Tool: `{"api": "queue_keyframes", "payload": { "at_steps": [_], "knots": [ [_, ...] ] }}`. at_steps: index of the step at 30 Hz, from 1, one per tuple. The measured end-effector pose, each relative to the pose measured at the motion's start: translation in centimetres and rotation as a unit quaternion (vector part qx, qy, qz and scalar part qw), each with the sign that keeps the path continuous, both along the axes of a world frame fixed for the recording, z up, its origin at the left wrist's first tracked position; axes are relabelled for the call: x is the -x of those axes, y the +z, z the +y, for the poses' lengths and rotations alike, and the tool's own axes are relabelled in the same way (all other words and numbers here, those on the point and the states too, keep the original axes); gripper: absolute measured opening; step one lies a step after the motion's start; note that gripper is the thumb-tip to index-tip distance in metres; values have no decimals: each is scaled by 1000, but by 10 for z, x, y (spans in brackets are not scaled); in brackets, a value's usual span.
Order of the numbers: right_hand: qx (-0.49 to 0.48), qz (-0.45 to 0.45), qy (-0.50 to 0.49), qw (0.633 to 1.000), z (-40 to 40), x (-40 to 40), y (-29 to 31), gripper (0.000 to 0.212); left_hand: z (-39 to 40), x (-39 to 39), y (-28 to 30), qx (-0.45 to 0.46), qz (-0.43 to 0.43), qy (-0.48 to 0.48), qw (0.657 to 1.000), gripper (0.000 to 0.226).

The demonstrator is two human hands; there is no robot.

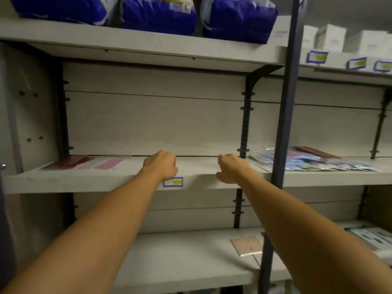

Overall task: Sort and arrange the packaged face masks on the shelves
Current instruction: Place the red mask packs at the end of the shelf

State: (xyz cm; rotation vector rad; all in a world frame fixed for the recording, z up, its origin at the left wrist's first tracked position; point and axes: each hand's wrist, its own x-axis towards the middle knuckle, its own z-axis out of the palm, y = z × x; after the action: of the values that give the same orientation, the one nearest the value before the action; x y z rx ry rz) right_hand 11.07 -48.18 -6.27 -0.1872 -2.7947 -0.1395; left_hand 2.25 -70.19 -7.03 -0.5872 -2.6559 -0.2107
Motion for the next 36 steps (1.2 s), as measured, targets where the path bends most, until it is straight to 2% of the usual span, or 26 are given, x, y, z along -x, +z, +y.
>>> {"api": "queue_keyframes", "payload": {
  "at_steps": [3, 9, 17, 23, 28, 36],
  "knots": [
    [-2, 4, 10, 1000, 27, -29, 2, 30, 35, -30, 3, -4, 0, -17, 1000, 20],
    [7, 5, -6, 1000, 89, -70, -2, 17, 103, -68, 5, 19, -2, -48, 999, 22],
    [33, 9, -58, 998, 186, -99, -10, 33, 188, -82, 1, 40, 11, -82, 996, 23],
    [1, 12, -105, 994, 255, -101, -5, 19, 252, -79, -3, 30, 6, -104, 994, 21],
    [-15, 9, -119, 993, 297, -81, 6, 15, 301, -70, 6, -7, -6, -140, 990, 14],
    [-15, 26, -114, 993, 356, -58, 23, 32, 355, -74, 31, 32, -19, -176, 984, 20]
  ]
}}
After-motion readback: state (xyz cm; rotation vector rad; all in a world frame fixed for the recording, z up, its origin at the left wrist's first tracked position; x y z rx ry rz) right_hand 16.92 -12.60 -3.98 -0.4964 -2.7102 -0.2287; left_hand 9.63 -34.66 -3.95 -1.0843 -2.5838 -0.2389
